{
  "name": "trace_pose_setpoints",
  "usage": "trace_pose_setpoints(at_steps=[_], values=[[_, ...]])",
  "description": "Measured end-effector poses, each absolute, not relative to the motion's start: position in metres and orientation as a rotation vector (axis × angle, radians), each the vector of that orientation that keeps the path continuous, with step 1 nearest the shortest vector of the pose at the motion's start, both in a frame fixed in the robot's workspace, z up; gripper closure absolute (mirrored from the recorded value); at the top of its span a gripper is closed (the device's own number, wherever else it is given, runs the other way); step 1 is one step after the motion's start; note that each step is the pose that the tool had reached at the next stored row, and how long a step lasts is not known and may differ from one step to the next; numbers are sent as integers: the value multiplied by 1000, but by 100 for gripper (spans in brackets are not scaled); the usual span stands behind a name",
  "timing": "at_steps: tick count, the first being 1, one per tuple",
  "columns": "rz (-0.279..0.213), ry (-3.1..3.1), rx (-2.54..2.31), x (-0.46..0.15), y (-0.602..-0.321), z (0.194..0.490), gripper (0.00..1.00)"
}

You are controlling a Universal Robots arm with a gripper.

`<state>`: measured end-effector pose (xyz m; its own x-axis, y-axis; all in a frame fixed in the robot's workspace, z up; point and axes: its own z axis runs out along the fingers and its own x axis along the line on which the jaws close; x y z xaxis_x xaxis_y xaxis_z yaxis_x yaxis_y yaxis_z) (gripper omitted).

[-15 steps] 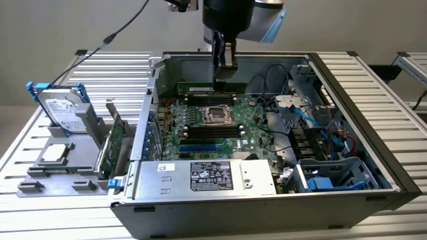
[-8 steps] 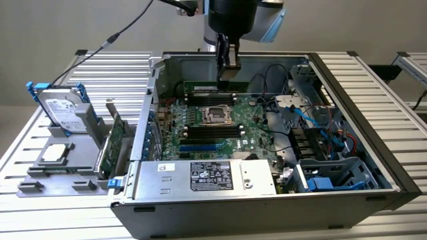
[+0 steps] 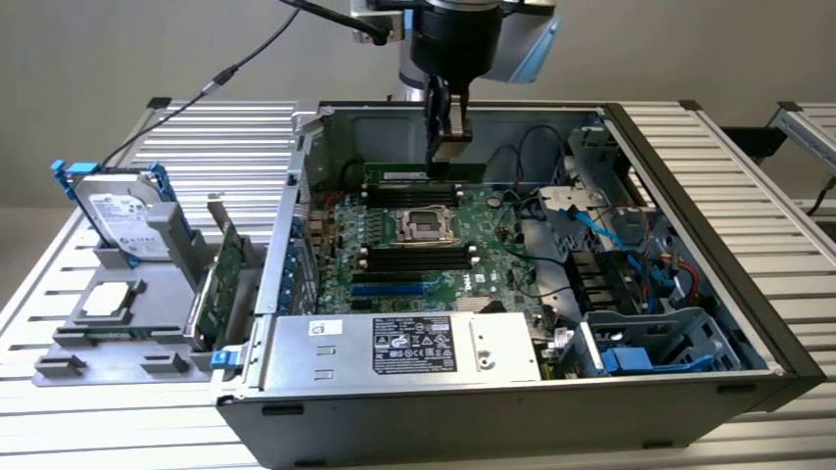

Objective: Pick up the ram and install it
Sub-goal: 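Pick up the ram and move it above insertion slot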

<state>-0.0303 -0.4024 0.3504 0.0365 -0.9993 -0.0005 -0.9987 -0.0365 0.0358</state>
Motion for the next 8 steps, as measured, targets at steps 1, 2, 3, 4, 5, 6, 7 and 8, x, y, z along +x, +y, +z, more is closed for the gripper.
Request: trace_pose_setpoints(at_steps=[1,2,3,4,5,6,7,8], values=[[-39,-2161,2244,-30,-402,349,86],[-38,-2160,2244,-30,-401,347,86],[-37,-2159,2245,-30,-401,345,86],[-36,-2157,2246,-29,-400,343,86],[-35,-2155,2247,-29,-400,341,86],[-35,-2153,2248,-29,-400,340,86],[-34,-2151,2249,-28,-400,338,86],[-33,-2150,2250,-28,-399,336,86]])
